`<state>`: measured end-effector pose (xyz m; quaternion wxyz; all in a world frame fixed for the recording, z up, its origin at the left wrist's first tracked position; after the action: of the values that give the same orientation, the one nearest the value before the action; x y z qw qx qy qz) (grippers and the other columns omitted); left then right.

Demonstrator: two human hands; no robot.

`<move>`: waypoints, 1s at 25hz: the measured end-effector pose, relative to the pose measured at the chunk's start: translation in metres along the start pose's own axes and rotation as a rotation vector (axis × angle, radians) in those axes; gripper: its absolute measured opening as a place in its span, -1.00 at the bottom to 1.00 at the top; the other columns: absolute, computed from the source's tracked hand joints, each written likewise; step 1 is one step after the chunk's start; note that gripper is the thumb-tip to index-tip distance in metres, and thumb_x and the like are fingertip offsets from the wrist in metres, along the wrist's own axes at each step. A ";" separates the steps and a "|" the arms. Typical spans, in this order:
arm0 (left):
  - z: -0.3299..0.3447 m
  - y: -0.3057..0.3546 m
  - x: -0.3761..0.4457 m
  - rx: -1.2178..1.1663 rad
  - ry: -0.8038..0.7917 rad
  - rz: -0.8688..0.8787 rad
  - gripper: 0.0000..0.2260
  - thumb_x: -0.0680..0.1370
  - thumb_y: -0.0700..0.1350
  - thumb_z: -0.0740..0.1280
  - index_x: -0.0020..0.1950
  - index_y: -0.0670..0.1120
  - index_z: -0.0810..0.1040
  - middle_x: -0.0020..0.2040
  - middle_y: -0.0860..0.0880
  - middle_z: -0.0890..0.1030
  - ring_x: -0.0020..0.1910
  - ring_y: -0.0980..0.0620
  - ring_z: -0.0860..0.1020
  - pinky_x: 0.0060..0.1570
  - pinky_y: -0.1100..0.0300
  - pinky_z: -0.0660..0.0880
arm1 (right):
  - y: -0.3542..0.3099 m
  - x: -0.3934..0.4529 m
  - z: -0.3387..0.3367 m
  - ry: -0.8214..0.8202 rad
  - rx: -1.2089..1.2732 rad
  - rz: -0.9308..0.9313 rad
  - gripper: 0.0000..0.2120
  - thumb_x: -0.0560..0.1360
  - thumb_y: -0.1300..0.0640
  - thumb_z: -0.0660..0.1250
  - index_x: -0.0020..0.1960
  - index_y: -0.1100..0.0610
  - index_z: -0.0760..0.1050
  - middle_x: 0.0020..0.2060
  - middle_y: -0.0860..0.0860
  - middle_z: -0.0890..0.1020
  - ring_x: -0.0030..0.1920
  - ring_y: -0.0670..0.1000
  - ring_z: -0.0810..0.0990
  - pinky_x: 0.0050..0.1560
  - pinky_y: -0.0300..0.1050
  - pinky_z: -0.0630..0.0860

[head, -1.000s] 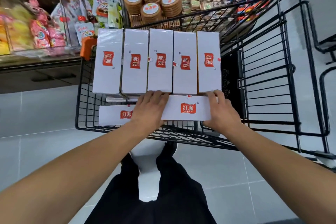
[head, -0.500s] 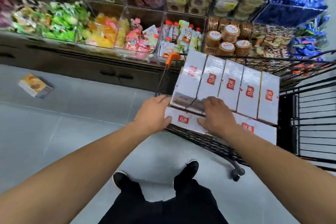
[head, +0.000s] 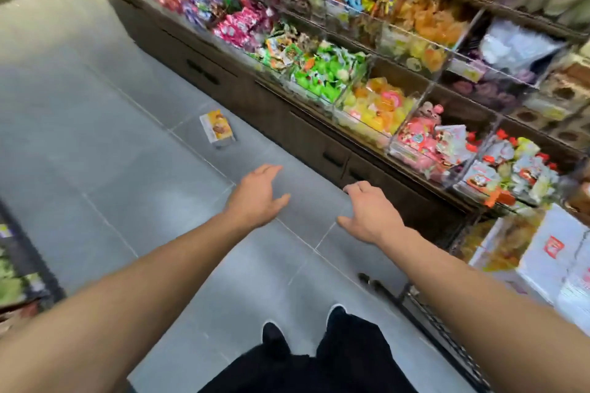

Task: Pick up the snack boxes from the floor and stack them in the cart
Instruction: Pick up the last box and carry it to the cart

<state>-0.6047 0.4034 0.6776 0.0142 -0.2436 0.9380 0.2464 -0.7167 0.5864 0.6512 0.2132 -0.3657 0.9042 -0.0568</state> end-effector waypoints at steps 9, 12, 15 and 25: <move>-0.119 -0.206 0.069 -0.111 0.232 -0.396 -0.46 0.50 0.04 0.36 0.45 -0.06 0.36 0.43 -0.07 0.42 0.40 -0.08 0.37 0.34 0.13 0.28 | -0.180 0.221 -0.024 -0.067 0.026 -0.285 -0.33 0.44 -0.13 0.37 0.45 0.13 0.28 0.38 0.11 0.35 0.36 0.17 0.38 0.35 -0.01 0.35; -0.148 -0.267 0.115 -0.145 0.279 -0.534 -0.45 0.50 0.04 0.37 0.45 -0.06 0.36 0.43 -0.07 0.41 0.41 -0.07 0.36 0.36 0.12 0.26 | -0.228 0.314 -0.044 -0.101 0.036 -0.354 -0.34 0.45 -0.11 0.36 0.45 0.13 0.29 0.39 0.09 0.35 0.36 0.16 0.38 0.34 -0.01 0.36; -0.172 -0.310 0.156 -0.175 0.300 -0.632 -0.46 0.49 0.04 0.37 0.44 -0.07 0.38 0.43 -0.06 0.42 0.41 -0.06 0.37 0.37 0.13 0.25 | -0.269 0.387 -0.063 -0.144 0.000 -0.408 -0.35 0.45 -0.09 0.35 0.45 0.13 0.28 0.39 0.10 0.36 0.36 0.15 0.38 0.32 -0.03 0.36; -0.199 -0.497 0.312 -0.310 0.227 -0.754 -0.48 0.50 0.01 0.32 0.45 -0.05 0.37 0.44 -0.01 0.41 0.42 -0.02 0.36 0.38 0.14 0.26 | -0.391 0.624 -0.040 -0.271 -0.086 -0.341 -0.41 0.45 -0.12 0.34 0.40 0.10 0.34 0.33 0.09 0.42 0.27 0.12 0.47 0.23 0.00 0.47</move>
<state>-0.6303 -0.2081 0.5803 -0.0367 -0.5944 0.7307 0.3338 -0.8854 -0.1278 0.5739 0.3044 -0.5264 0.7939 -0.0038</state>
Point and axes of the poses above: each hand's wrist, its own x-axis towards the middle knuckle, its own z-axis out of the palm, y = z × x, the point moved 7 cm from there along x, towards the middle knuckle
